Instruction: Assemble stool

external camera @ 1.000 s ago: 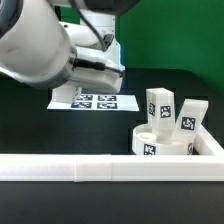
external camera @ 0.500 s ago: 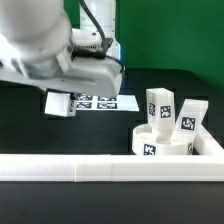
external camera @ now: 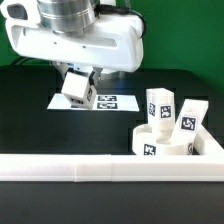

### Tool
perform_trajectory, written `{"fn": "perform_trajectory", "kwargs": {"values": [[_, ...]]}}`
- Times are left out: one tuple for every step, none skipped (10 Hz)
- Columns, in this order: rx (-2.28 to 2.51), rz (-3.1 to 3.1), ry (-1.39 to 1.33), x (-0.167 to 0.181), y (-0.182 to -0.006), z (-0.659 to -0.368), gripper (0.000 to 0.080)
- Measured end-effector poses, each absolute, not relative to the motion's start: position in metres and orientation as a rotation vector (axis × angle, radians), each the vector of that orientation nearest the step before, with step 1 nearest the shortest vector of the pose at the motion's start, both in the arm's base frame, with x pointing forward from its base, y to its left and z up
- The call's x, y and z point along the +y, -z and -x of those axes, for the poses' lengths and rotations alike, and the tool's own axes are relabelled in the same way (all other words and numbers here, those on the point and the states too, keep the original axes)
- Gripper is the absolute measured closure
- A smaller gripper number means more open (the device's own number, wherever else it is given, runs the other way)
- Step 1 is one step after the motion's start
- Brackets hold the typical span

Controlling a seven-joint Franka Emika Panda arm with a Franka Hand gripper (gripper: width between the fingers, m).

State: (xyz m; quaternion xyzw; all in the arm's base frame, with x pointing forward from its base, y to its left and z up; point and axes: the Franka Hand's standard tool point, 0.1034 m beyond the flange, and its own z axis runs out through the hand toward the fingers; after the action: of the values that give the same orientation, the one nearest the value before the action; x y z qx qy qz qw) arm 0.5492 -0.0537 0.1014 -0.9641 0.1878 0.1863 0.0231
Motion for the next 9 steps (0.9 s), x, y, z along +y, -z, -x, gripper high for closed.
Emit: {"fn": "perform_trajectory", "kwargs": {"values": [[0.58, 3.005, -0.484, -0.052, -0.101, -0.552, 0.0478], [0.58, 3.031, -0.347, -0.049, -0.101, -0.558, 0.0478], [0.576, 3.046, -0.208, -0.038, -0.106, -0.561, 0.0478], [0.553, 3.046, -0.113, -0.026, -0.115, -0.563, 0.0478], [0.561, 3.033, -0.026, -0.018, -0.123, -0.567, 0.0478], [0.574, 3.031, 0.125, -0.011, -0.128, -0.574, 0.0478], [0.57, 3.038, 0.224, -0.012, -0.124, -0.572, 0.0478], [0.568, 3.04, 0.266, -0.011, -0.122, -0.571, 0.0478], [0.574, 3.03, 0.339, -0.01, -0.122, -0.574, 0.0478]]}}
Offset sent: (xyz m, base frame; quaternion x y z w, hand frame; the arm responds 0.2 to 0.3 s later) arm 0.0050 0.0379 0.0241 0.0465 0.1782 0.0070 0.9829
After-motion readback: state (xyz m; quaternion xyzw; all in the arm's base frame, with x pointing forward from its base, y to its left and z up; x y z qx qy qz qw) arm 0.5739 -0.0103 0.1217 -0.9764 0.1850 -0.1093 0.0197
